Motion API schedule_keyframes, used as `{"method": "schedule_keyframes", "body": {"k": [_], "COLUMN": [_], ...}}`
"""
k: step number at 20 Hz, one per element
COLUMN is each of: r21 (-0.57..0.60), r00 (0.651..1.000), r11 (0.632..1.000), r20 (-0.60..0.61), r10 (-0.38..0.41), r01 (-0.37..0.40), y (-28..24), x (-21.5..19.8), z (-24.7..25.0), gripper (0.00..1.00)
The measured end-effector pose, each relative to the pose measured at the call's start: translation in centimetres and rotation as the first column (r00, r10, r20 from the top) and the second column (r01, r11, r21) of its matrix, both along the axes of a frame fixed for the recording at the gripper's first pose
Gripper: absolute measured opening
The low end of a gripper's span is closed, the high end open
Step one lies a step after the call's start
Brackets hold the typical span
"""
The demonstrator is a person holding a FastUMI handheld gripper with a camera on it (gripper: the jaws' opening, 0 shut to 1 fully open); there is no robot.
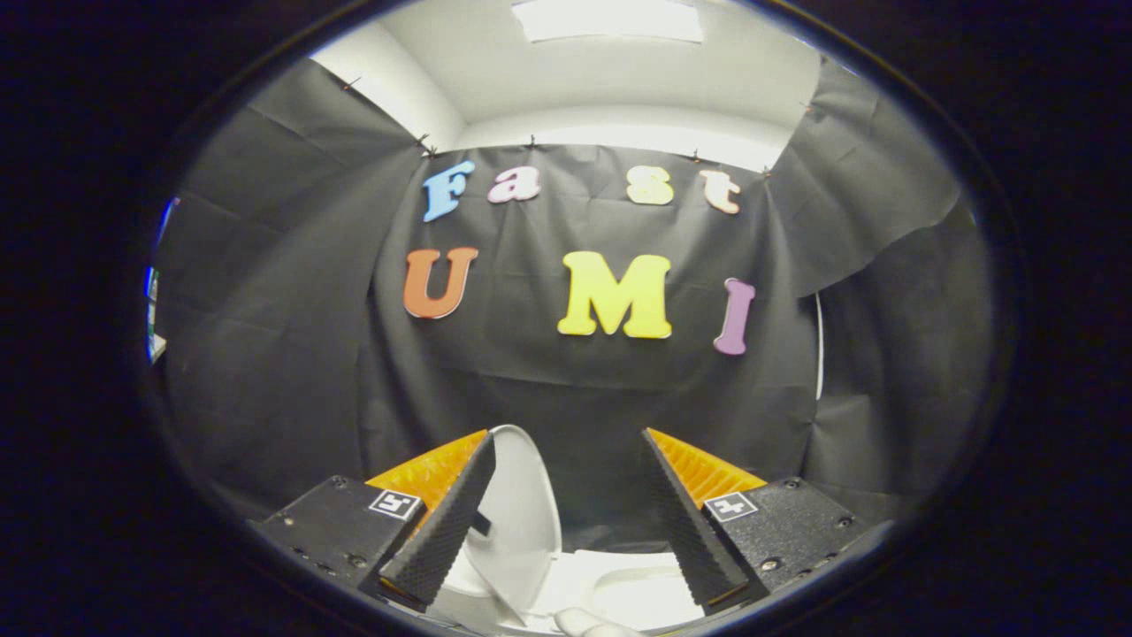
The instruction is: Open the toilet lid.
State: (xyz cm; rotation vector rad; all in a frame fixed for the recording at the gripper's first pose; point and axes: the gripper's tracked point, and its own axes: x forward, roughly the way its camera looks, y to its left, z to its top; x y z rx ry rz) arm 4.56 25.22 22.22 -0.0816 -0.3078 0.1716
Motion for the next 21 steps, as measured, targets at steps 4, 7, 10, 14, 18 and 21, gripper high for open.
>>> {"method": "schedule_keyframes", "body": {"k": [4,7,10,14,18,21], "r21": [0.024,0.01,0.015,0.064,0.104,0.081], "r00": [0.999,0.997,0.988,0.973,0.956,0.95], "r11": [0.999,0.997,0.99,0.982,0.975,0.978], "r20": [-0.001,-0.023,-0.071,-0.163,-0.242,-0.267], "r10": [-0.038,-0.078,-0.137,-0.165,-0.167,-0.163], "r01": [0.038,0.078,0.138,0.177,0.197,0.191], "y": [-7.3,-12.9,-18.3,-23.3,-25.9,-25.8], "x": [-1.3,-1.7,-2.2,-2.4,-2.6,-2.3], "z": [-1.8,-4.9,-8.6,-13.7,-18.1,-19.8], "gripper": [1.0,1.0,1.0,1.0,1.0,1.0]}}
